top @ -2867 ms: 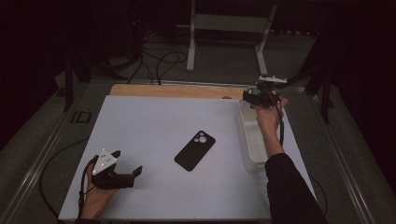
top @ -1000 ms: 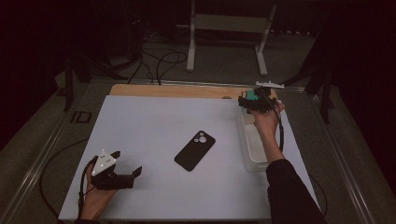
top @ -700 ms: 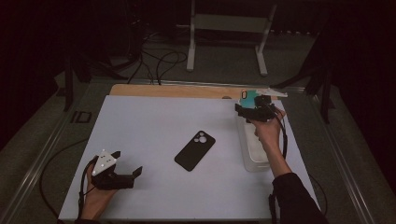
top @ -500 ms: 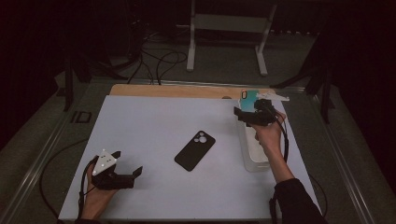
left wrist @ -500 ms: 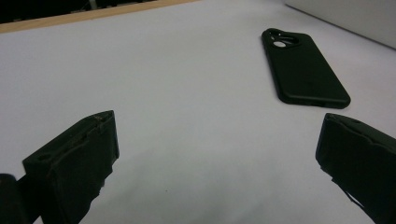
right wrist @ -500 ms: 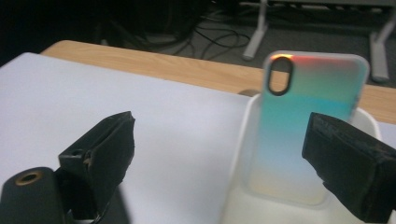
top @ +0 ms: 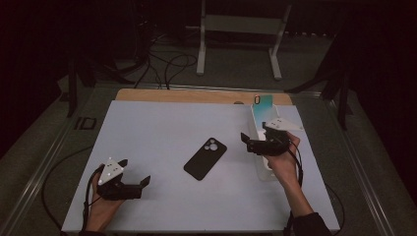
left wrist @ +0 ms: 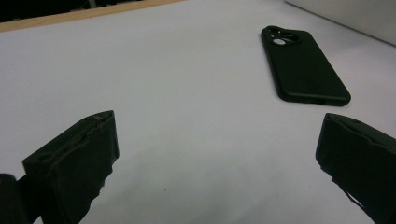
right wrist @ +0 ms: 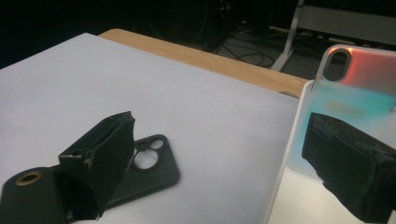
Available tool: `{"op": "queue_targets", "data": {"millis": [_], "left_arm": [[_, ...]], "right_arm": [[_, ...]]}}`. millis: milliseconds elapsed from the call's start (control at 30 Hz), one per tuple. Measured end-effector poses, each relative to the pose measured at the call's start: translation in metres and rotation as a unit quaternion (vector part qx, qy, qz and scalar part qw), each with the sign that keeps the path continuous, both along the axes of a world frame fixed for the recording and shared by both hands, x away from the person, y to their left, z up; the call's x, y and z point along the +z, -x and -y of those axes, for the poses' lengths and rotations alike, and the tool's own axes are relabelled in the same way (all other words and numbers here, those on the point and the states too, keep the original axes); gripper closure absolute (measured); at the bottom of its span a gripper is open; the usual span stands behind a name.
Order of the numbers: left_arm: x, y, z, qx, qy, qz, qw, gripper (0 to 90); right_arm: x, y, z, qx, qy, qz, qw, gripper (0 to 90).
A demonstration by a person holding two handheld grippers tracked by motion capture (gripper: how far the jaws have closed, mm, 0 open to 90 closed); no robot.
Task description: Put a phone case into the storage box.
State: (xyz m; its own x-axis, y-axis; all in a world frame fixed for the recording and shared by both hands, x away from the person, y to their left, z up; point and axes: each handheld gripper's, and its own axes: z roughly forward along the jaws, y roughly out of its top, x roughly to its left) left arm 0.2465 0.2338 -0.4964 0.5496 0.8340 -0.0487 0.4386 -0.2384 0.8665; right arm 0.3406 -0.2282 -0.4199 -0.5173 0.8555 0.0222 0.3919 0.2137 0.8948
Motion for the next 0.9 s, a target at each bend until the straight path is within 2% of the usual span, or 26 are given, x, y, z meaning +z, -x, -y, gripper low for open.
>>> {"op": "queue_targets", "data": {"millis": [100, 200, 367, 533, 600, 733, 800, 833, 900], "left_arm": [[0.000, 0.000, 0.000, -0.001, 0.000, 0.001, 1.0000, 0.0], [0.000, 0.000, 0.001, -0.001, -0.002, 0.000, 1.0000, 0.0], [0.001, 0.000, 0.002, -0.002, 0.003, 0.001, 1.0000, 0.0], [0.003, 0.000, 0.001, -0.004, 0.008, 0.001, 1.0000, 0.0], [0.004, 0.000, 0.000, -0.003, 0.014, 0.003, 0.9999, 0.0], [0.007, 0.000, 0.001, -0.003, 0.015, 0.006, 0.9999, 0.0], [0.009, 0.001, 0.003, -0.005, 0.016, 0.008, 0.9998, 0.0], [0.011, 0.001, 0.004, -0.005, 0.015, 0.009, 0.9998, 0.0], [0.013, 0.002, 0.006, -0.007, 0.017, 0.010, 0.9998, 0.0]], "right_arm": [[-0.002, 0.008, 0.002, 0.007, -0.005, -0.002, 1.0000, 9.3], [-0.004, 0.019, 0.005, 0.017, -0.005, 0.012, 0.9998, 9.2], [-0.014, 0.035, 0.011, 0.027, -0.009, 0.019, 0.9994, 8.9], [-0.020, 0.044, 0.018, 0.016, -0.020, 0.020, 0.9995, 8.9], [-0.022, 0.049, 0.021, 0.015, -0.021, 0.033, 0.9991, 9.0], [-0.030, 0.061, 0.025, 0.025, -0.041, 0.048, 0.9977, 8.9], [-0.032, 0.063, 0.026, 0.027, -0.042, 0.048, 0.9976, 8.9], [-0.038, 0.068, 0.026, 0.028, -0.031, 0.050, 0.9979, 8.9], [-0.040, 0.072, 0.027, 0.026, -0.038, 0.049, 0.9977, 8.9]]}}
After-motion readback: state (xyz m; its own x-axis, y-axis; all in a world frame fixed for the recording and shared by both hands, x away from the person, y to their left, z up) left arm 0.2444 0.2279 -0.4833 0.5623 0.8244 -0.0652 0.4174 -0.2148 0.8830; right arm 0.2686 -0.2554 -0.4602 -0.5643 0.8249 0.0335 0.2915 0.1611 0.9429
